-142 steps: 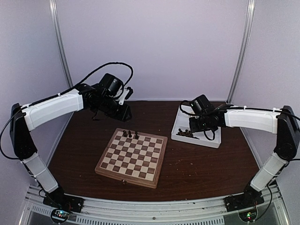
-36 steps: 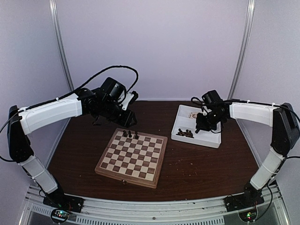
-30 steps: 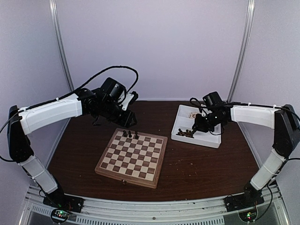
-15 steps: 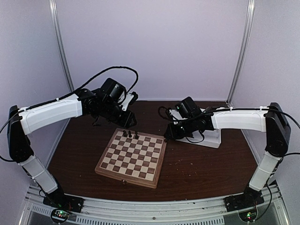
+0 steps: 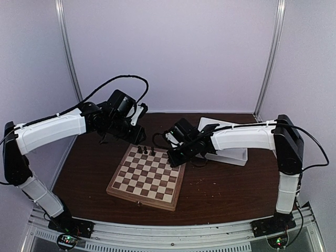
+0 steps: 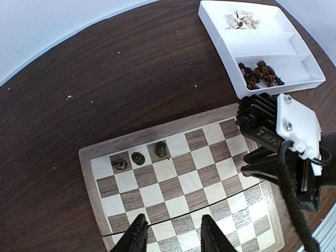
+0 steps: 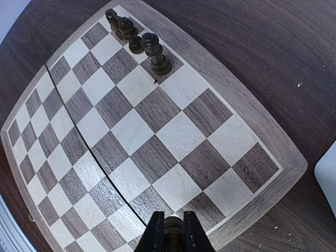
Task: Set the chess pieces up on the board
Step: Place the chess piece on the chessboard.
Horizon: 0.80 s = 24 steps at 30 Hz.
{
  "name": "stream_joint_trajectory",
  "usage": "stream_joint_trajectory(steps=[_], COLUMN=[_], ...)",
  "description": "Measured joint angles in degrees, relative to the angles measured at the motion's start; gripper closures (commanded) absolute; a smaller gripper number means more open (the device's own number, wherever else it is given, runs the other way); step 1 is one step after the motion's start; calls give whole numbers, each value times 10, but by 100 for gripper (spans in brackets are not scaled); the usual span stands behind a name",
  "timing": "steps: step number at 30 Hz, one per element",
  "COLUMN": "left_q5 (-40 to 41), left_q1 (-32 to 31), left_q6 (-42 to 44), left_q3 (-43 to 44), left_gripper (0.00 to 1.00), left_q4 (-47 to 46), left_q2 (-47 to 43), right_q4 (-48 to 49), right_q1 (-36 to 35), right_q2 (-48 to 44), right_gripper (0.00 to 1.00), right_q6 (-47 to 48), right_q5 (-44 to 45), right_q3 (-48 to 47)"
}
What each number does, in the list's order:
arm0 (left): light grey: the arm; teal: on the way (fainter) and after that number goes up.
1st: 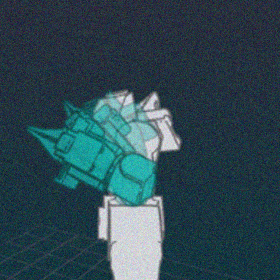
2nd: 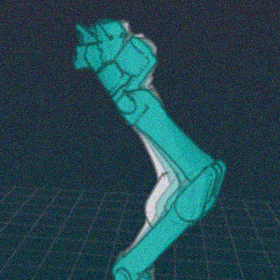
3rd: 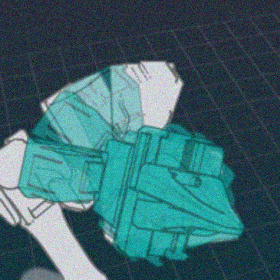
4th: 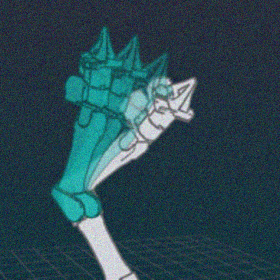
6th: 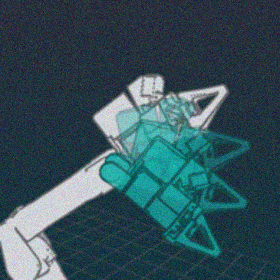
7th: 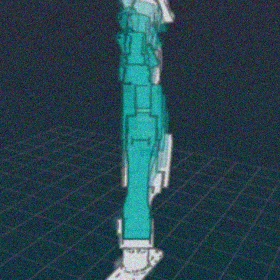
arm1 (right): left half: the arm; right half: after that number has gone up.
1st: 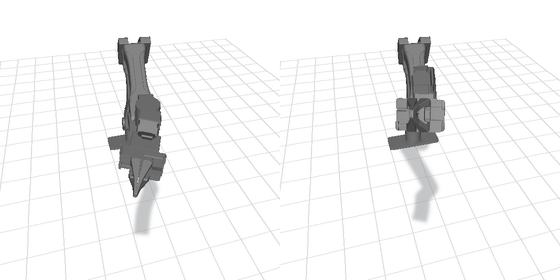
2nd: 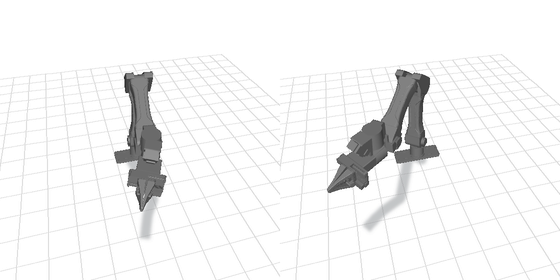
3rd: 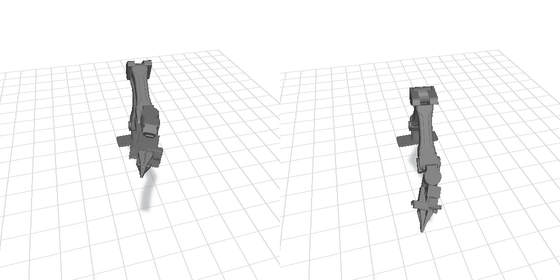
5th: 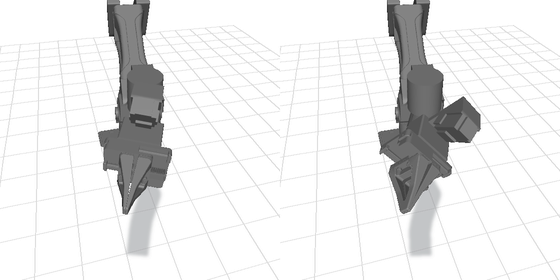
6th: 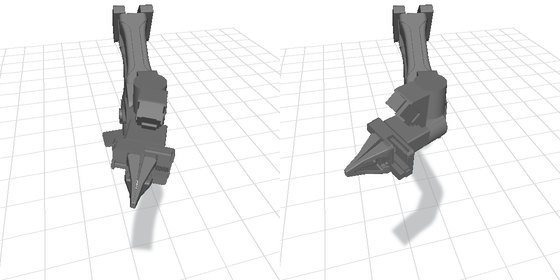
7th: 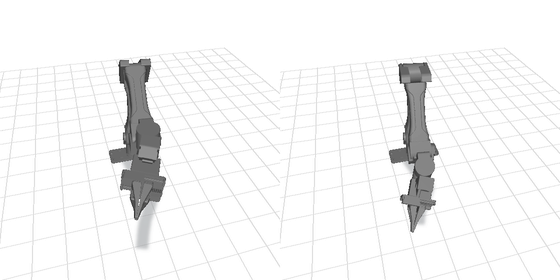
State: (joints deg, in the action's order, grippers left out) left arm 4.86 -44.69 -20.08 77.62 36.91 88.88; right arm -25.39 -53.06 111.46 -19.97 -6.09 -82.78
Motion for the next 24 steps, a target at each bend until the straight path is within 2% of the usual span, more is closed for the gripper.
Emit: stream_joint_trajectory(steps=[9, 20, 24], left_q5=[3, 3, 2], left_q1=[0, 0, 0], left_q6=[0, 0, 0], left_q3=[-5, -14, -14], left_gripper=[64, 64, 64], left_q4=[0, 0, 0], left_q2=[-3, -3, -3], right_q4=[-53, -75, -78], right_q1=[-23, -27, -28], right_q2=[30, 38, 42], right_gripper=[88, 82, 72], right_q6=[25, 37, 38], right_q5=[61, 86, 90], right_q3=[-33, -41, -43])
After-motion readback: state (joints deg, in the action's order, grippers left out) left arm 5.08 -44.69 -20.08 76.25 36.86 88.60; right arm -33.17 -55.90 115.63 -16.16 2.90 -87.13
